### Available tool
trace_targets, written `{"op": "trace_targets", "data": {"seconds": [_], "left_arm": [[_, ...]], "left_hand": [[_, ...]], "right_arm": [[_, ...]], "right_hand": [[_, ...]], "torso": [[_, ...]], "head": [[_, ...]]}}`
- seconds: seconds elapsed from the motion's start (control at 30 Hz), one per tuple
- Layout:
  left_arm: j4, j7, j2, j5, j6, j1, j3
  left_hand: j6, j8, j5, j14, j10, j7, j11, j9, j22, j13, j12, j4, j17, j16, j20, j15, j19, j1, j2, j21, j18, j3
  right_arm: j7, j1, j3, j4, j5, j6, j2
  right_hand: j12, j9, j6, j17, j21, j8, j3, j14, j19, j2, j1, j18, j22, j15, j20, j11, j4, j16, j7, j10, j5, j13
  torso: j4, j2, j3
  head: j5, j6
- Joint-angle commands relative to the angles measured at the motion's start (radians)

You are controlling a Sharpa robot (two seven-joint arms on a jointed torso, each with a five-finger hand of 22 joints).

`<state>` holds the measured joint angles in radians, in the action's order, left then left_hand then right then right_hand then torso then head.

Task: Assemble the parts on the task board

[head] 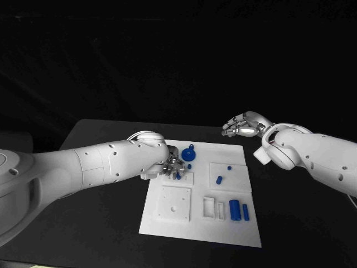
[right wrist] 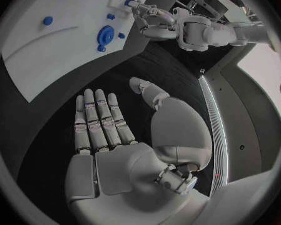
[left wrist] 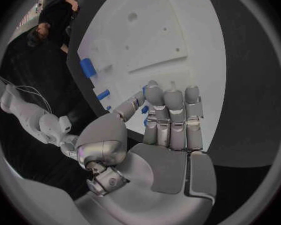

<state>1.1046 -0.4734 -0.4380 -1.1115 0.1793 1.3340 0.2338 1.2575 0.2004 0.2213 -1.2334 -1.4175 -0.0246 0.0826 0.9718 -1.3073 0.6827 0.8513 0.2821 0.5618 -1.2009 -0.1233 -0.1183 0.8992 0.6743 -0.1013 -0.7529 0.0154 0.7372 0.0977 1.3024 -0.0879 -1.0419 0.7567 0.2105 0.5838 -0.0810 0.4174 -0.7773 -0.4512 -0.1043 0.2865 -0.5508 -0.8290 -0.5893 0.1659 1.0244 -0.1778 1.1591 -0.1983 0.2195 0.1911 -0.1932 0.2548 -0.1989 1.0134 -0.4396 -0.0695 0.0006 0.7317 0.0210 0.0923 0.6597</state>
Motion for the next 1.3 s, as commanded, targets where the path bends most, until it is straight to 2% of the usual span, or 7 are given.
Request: {"op": "trace_targets", "data": {"seconds": [0.03, 0.07, 0.13, 0.63, 1.03, 1.23, 1.3], "left_arm": [[0.001, 0.011, 0.004, 0.007, 0.002, -0.001, 0.000], [0.001, 0.011, 0.004, 0.007, 0.002, -0.001, 0.000], [0.001, 0.011, 0.003, 0.007, 0.006, -0.001, 0.000], [0.004, 0.006, 0.000, 0.006, 0.010, -0.001, 0.000], [0.025, 0.014, -0.007, 0.028, 0.015, -0.002, 0.000], [0.028, 0.016, -0.011, 0.037, 0.006, -0.003, 0.000], [0.026, 0.015, -0.012, 0.037, 0.004, -0.003, 0.000]], "left_hand": [[0.013, -0.002, -0.025, 0.004, 0.000, 0.018, 0.010, -0.002, -0.017, 0.002, 0.006, -0.017, 0.000, -0.005, -0.084, -0.003, 0.007, 0.004, -0.014, 0.007, -0.015, 0.016], [0.013, -0.002, -0.063, 0.004, 0.000, 0.018, 0.011, -0.002, -0.017, 0.002, 0.007, -0.019, 0.001, -0.006, -0.084, -0.003, 0.007, 0.001, -0.018, 0.009, -0.015, 0.015], [0.013, -0.002, -0.078, 0.005, 0.001, 0.018, 0.011, -0.003, -0.017, 0.002, 0.007, -0.021, 0.001, -0.006, -0.084, -0.003, 0.007, 0.000, -0.020, 0.010, -0.015, 0.015], [0.010, -0.003, -0.086, 0.006, 0.003, 0.017, 0.011, -0.005, -0.019, 0.001, 0.006, -0.013, 0.000, -0.004, -0.085, -0.003, 0.008, 0.015, -0.018, 0.011, -0.015, 0.024], [0.007, -0.004, -0.098, 0.009, 0.004, 0.016, 0.009, -0.006, -0.019, -0.001, 0.003, -0.021, -0.002, -0.001, -0.084, -0.004, 0.009, 0.021, 0.008, 0.013, -0.015, 0.019], [0.005, -0.004, -0.112, 0.010, 0.005, 0.015, 0.008, -0.006, -0.019, -0.003, 0.001, -0.019, -0.003, 0.001, -0.083, -0.003, 0.007, -0.001, 0.019, 0.015, -0.015, -0.041], [0.003, -0.004, -0.140, 0.011, 0.005, 0.015, 0.008, -0.007, -0.019, -0.004, -0.001, -0.024, -0.004, 0.002, -0.084, -0.003, 0.007, 0.000, 0.026, 0.017, -0.015, -0.051]], "right_arm": [[0.008, 0.000, 0.000, -0.002, 0.000, -0.014, 0.000], [0.008, 0.000, 0.000, -0.002, 0.000, -0.014, 0.000], [0.008, 0.000, 0.000, -0.002, 0.000, -0.013, 0.001], [0.008, 0.000, 0.000, -0.005, 0.000, -0.012, 0.003], [0.008, 0.000, 0.000, -0.004, 0.000, -0.014, 0.005], [0.008, 0.000, 0.000, -0.003, 0.000, -0.014, 0.005], [0.008, 0.000, 0.000, -0.004, 0.000, -0.014, 0.006]], "right_hand": [[0.005, -0.001, 0.009, 0.002, 0.004, 0.007, 0.003, 0.006, 0.002, -0.001, 0.008, 0.007, 0.001, 0.000, -0.002, 0.000, 0.001, 0.007, -0.020, 0.007, -0.006, 0.001], [0.005, -0.001, 0.009, 0.002, 0.004, 0.007, 0.003, 0.006, 0.002, -0.001, 0.008, 0.007, 0.001, 0.000, -0.002, 0.000, 0.001, 0.007, -0.020, 0.007, -0.006, 0.001], [0.005, -0.001, 0.009, 0.002, 0.005, 0.007, 0.003, 0.006, 0.002, 0.000, 0.008, 0.007, 0.002, 0.000, -0.002, 0.000, 0.001, 0.007, -0.020, 0.007, -0.007, 0.001], [0.006, -0.002, 0.010, 0.003, 0.007, 0.007, 0.002, 0.006, 0.001, 0.000, 0.008, 0.007, 0.004, 0.000, -0.002, 0.000, 0.001, 0.008, -0.020, 0.008, -0.015, 0.001], [0.006, -0.002, 0.010, 0.004, 0.009, 0.008, 0.002, 0.006, 0.001, 0.000, 0.007, 0.008, 0.005, 0.000, -0.002, 0.000, 0.002, 0.008, -0.020, 0.008, -0.018, 0.001], [0.007, -0.002, 0.010, 0.004, 0.009, 0.008, 0.002, 0.007, 0.000, 0.000, 0.007, 0.008, 0.005, 0.000, -0.002, 0.000, 0.002, 0.008, -0.020, 0.008, -0.019, 0.001], [0.007, -0.002, 0.010, 0.004, 0.009, 0.008, 0.002, 0.007, 0.000, 0.000, 0.007, 0.008, 0.005, 0.000, -0.002, 0.000, 0.002, 0.008, -0.020, 0.008, -0.019, 0.001]], "torso": [[0.0010, 0.000, 0.0008], [0.0011, 0.000, 0.0009], [0.0010, 0.000, 0.0011], [0.0018, 0.000, 0.0010], [0.0011, 0.000, 0.0013], [0.0016, 0.000, 0.0012], [0.0019, -0.001, 0.0014]], "head": [[-0.002, 0.000], [-0.002, 0.000], [-0.003, 0.000], [-0.005, 0.000], [-0.006, 0.001], [-0.006, 0.001], [-0.007, 0.002]]}}
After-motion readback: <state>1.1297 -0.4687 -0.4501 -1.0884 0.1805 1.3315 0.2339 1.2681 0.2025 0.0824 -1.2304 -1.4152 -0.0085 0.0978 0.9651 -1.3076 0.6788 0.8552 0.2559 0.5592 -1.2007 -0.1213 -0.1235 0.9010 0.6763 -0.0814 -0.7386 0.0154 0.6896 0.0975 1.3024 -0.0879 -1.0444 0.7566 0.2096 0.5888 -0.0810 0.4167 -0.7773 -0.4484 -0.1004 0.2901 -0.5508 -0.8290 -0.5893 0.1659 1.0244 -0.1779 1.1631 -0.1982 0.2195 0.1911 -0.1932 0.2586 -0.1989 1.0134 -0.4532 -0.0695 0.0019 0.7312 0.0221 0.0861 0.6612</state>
